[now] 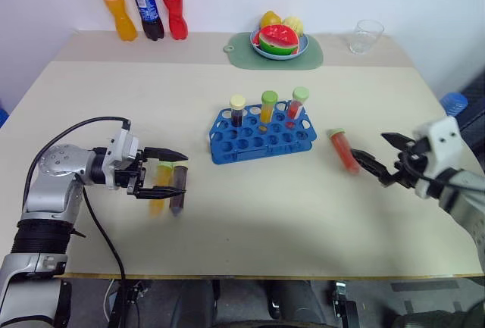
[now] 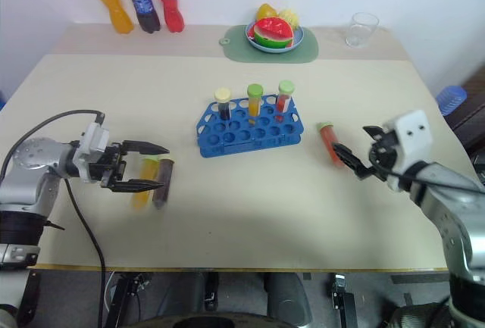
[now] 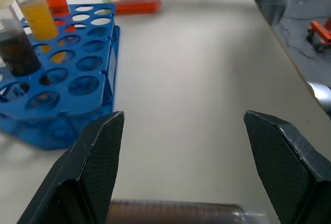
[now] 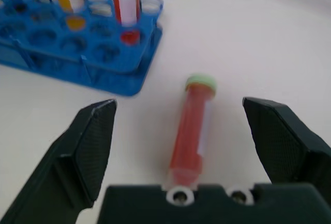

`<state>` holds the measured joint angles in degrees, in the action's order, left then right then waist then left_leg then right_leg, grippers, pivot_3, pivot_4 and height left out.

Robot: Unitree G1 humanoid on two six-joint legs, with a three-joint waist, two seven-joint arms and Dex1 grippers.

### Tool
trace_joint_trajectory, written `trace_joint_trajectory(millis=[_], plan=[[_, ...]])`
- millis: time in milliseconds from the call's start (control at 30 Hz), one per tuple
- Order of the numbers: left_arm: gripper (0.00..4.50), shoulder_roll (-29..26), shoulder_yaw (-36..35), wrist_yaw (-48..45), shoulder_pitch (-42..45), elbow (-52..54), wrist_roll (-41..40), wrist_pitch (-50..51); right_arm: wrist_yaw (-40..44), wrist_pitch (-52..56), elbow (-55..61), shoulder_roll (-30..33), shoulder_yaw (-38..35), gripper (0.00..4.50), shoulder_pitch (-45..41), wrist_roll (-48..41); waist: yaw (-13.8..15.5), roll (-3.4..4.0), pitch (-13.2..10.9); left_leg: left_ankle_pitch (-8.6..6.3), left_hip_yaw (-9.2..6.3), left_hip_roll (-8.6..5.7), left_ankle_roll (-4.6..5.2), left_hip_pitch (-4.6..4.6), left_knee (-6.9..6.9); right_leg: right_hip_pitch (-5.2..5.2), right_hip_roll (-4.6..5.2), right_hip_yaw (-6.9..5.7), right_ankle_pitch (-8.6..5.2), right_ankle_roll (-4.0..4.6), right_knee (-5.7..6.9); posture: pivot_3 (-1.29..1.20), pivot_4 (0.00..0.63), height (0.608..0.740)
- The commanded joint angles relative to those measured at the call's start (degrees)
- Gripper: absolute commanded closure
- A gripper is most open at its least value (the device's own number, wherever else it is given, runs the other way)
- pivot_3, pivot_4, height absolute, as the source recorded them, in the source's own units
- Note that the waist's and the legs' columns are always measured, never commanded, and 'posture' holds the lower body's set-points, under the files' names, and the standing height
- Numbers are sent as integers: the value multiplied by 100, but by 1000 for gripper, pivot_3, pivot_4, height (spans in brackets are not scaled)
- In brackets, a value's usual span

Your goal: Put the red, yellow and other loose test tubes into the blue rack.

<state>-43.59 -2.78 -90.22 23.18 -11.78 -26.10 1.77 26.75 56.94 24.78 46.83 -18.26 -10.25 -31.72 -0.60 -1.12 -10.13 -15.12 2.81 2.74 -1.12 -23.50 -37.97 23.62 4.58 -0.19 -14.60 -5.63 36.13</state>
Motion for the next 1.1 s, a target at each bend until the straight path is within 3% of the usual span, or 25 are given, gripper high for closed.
trace_joint_trajectory(millis=[33, 167, 367, 533, 667, 767, 933, 967, 1100], plan=[[725, 41, 83, 46, 40, 378, -34, 23, -106, 1451, -755, 249, 381, 170, -1101, -172, -5, 3, -2, 0, 3, -1, 0, -4, -1, 3, 3, 1, 0, 0, -1, 0, 150, 740], [725, 67, 184, 84, -63, 656, -83, 158, 450, 2129, -2278, 587, 1287, 170, -2654, -31, -22, 17, -10, -1, 7, -2, 2, -4, -4, 5, 4, 3, 0, -1, 0, 0, 150, 740], [725, 73, 189, 232, -358, 1142, -186, 373, 1165, 1929, -4024, 578, 2555, 170, -3923, 509, -24, 17, -11, -4, 11, 0, 9, -14, 7, 23, 0, 4, 1, -3, 0, 0, 150, 740], [725, 18, 147, 425, -724, 1640, -252, 579, 1706, 1400, -5325, 238, 3247, 170, -4534, 1030, -23, 19, -10, -3, 16, -1, 9, -81, -13, 88, -2, 7, 15, -26, 13, 0, 150, 740], [725, -14, 98, 552, -934, 1882, -297, 682, 1948, 776, -6190, -119, 3548, 170, -4751, 1533, -37, 17, -8, -3, 16, 0, 9, -85, -14, 93, -4, 7, 15, -28, 15, 0, 150, 740], [664, -35, 74, 661, -1051, 2041, -329, 749, 2127, 220, -6808, -376, 3719, 1016, -4888, 1936, -49, 10, -4, -3, 17, 0, 8, -81, -18, 88, -5, 7, 16, -27, 15, 0, 150, 740], [664, -55, 42, 799, -1198, 2235, -383, 841, 2412, -173, -7220, -525, 3708, 3510, -4969, 2373, -66, 6, 1, -3, 19, 3, 8, -67, -19, 77, -6, 7, 16, -26, 16, 0, 150, 740], [664, -55, 38, 824, -1214, 2253, -380, 844, 2469, -220, -7187, -509, 3706, 3706, -4942, 2446, -65, 6, 1, -3, 19, 4, 8, -66, -19, 77, -8, 7, 16, -26, 16, 0, 150, 740], [664, 0, 68, 939, -1175, 2206, -327, 799, 2519, -879, -5956, -9, 3615, 3721, -4238, 2742, -36, 6, 1, -3, 19, 3, 7, -66, -19, 76, -7, 7, 16, -26, 17, 0, 150, 740]])
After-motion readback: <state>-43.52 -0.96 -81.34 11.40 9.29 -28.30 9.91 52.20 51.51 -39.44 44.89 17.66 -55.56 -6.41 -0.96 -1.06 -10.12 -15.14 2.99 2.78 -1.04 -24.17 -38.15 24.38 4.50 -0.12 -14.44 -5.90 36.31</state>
